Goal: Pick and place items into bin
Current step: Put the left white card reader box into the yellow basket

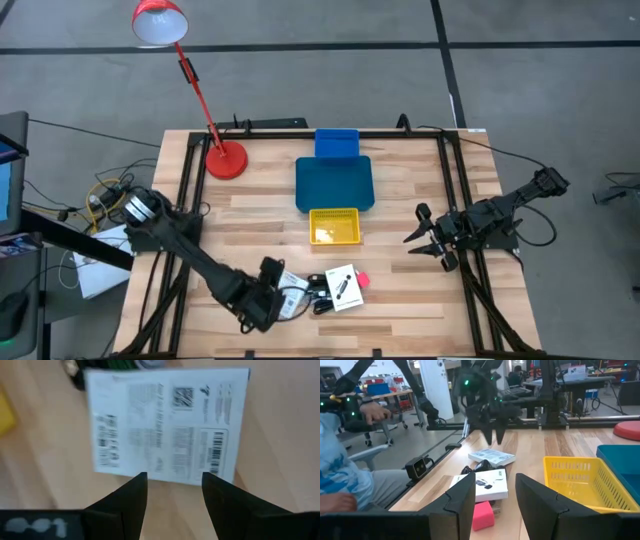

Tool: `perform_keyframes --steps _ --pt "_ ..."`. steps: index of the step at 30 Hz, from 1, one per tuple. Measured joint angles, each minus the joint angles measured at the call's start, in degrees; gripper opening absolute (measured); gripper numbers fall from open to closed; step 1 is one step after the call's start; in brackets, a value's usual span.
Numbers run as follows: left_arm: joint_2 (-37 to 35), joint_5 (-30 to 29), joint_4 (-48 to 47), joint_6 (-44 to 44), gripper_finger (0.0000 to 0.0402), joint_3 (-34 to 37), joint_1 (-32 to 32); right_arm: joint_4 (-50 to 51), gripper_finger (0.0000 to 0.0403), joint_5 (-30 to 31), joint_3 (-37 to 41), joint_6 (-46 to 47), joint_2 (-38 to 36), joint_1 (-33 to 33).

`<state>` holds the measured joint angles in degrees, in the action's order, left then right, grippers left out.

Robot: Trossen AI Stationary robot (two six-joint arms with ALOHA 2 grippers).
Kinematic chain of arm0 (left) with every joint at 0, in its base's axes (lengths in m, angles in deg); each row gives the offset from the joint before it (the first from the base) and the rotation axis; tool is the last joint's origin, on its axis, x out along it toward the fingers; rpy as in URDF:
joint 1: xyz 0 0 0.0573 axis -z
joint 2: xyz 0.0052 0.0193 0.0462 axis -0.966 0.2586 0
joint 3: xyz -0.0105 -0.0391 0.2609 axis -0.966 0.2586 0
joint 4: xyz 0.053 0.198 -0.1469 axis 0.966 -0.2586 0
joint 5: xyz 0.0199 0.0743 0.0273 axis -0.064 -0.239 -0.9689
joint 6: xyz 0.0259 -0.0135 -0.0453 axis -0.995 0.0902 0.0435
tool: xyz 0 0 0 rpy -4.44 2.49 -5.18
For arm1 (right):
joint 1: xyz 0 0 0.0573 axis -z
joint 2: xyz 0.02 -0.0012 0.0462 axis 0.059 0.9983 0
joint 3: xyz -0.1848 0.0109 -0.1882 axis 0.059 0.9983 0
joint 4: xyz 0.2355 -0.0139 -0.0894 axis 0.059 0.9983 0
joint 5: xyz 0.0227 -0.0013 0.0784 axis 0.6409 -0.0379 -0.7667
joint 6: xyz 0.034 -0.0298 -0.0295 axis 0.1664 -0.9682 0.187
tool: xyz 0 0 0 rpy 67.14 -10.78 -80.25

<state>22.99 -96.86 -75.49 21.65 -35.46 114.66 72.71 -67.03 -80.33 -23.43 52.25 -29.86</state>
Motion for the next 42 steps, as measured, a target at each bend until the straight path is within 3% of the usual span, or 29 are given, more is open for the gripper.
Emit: perform_keyframes --steps 4,10,24,37,42 --pt "3.84 -1.64 -1.56 5.00 0.0181 -3.95 1.58 0.03 0.0133 0.01 0.00 -0.02 0.02 -0.02" --pt "9.45 -2.17 -3.40 5.84 0.0181 -13.07 3.50 0.03 0.0134 0.01 0.00 -0.02 0.02 -0.02" --pt "25.56 -2.16 -21.85 9.32 0.0181 -33.95 4.20 0.03 0.0133 0.01 0.00 -0.02 0.02 -0.01" --pt "26.88 -4.45 -25.30 13.81 0.0180 -33.89 3.53 0.03 0.0134 0.01 0.00 0.00 0.02 -0.02" --pt "29.86 -1.92 -25.70 12.69 0.0158 -34.41 3.23 0.03 0.0133 0.01 0.00 -0.01 0.00 0.00"
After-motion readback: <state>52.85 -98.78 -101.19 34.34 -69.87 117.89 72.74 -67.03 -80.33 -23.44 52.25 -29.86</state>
